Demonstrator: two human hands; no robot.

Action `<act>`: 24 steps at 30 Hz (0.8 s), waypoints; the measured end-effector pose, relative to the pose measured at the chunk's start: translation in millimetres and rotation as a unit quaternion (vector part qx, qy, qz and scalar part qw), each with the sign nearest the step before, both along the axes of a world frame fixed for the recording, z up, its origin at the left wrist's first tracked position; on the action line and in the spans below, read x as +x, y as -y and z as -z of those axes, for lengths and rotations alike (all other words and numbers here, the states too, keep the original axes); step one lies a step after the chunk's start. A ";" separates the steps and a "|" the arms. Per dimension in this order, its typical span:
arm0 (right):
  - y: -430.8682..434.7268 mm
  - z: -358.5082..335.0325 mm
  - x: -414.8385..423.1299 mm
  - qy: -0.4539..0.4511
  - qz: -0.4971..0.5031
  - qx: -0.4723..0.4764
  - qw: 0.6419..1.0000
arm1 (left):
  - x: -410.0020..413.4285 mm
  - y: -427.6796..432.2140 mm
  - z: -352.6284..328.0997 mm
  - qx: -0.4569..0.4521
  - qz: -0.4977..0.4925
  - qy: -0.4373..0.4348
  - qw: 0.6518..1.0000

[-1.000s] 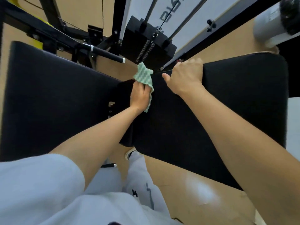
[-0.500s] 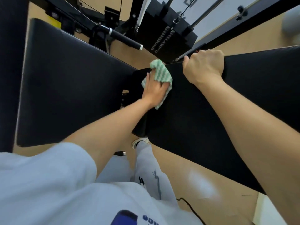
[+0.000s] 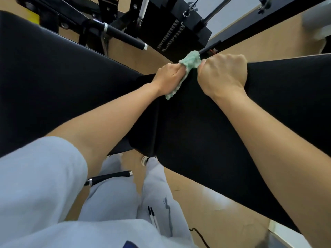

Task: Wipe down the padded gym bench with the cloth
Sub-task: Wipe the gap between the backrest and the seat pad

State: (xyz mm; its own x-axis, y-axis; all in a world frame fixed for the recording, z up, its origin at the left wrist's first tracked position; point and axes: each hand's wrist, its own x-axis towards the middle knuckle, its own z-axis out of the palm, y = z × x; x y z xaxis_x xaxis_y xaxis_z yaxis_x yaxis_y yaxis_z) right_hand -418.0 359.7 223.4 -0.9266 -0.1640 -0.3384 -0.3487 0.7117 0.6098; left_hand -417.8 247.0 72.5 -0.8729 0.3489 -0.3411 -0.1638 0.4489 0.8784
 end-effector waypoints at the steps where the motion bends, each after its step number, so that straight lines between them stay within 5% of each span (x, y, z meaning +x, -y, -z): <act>1: 1.0 0.7 0.2 0.001 0.000 0.004 1.000 | -0.6 7.3 9.5 -0.022 0.014 -0.002 1.000; 4: 1.8 1.8 0.4 0.000 0.010 0.006 1.000 | 1.8 24.1 32.9 -0.058 0.034 0.001 0.998; 12: 5.8 3.3 0.1 -0.024 0.047 -0.006 0.999 | -26.0 43.6 73.4 0.050 -0.030 0.164 0.985; 24: 12.4 1.5 -1.2 -0.023 0.069 -0.016 0.997 | -38.1 43.0 72.4 0.056 0.084 0.237 0.966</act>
State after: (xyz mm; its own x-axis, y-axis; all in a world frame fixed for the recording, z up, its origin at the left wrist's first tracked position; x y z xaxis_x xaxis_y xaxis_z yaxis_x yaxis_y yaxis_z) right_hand -419.2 347.3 221.9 -0.9554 -0.0435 -0.2920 -0.2179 0.7711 0.5983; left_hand -455.9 204.1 0.2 -0.5558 0.5306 -0.6400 -0.4926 0.4098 0.7677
